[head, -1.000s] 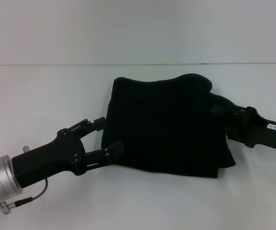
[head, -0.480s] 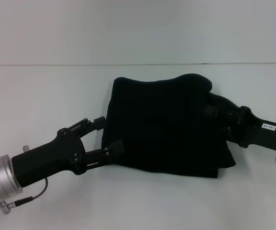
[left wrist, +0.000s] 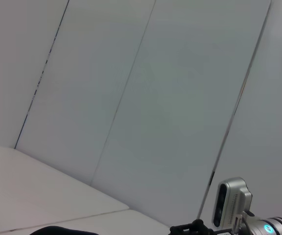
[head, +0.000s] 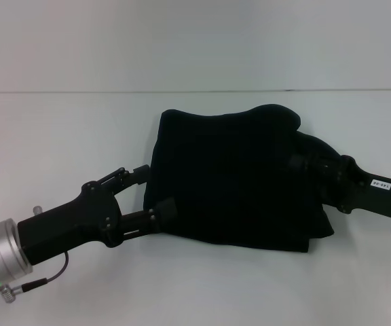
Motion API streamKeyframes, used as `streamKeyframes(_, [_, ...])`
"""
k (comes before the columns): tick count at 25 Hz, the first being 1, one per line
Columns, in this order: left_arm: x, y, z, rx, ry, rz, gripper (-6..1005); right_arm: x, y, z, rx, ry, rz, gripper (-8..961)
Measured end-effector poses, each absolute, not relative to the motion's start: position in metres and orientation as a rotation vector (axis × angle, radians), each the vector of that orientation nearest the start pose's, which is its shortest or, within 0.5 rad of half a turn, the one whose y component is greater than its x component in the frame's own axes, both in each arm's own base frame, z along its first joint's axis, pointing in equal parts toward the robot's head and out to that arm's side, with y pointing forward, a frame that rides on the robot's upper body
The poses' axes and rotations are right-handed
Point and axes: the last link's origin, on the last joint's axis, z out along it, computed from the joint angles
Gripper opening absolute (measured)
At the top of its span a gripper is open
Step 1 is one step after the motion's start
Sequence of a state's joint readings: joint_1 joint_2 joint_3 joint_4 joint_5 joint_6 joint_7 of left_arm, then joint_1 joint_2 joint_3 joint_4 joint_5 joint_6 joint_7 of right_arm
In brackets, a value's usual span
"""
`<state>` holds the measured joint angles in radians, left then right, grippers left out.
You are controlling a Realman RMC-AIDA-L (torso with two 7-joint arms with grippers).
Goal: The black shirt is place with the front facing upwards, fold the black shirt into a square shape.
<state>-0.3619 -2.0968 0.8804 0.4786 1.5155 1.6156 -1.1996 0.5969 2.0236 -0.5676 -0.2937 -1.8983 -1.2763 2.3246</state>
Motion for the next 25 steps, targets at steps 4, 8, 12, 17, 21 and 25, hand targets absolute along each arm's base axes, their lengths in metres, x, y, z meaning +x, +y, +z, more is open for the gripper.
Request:
streamKeyframes(4, [-0.2684, 0.2826, -0.0172, -2.486, -0.685, -1.176, 936, 0.2913, 0.3508, -0.0253, -1.852, 2.135, 1.043, 599])
streamKeyframes(8, [-0.2683, 0.2827, -0.0172, -2.486, -0.685, -1.176, 936, 0.2888, 0.352, -0.0277, -1.873, 2.119, 1.032, 518])
streamKeyframes(12, [-0.2678, 0.2832, -0.0171, -2.488, -0.682, -1.176, 936, 0.2887, 0.3526, -0.0287, -1.871, 2.116, 1.028, 436])
streamKeyframes(17, [-0.2682, 0.283, -0.017, -2.487, -0.682, -1.175, 936, 0.2912, 0.3506, -0.0277, -1.88, 2.087, 1.035, 161])
streamKeyframes(21, [-0.269, 0.2821, -0.017, -2.485, -0.686, -1.175, 936, 0.2907, 0.3494, -0.0272, -1.919, 2.042, 1.036, 95])
streamKeyframes(25, [-0.2691, 0.2811, -0.0167, -2.485, -0.691, -1.181, 937, 0.2925, 0.3463, -0.0263, -1.944, 1.987, 1.052, 82])
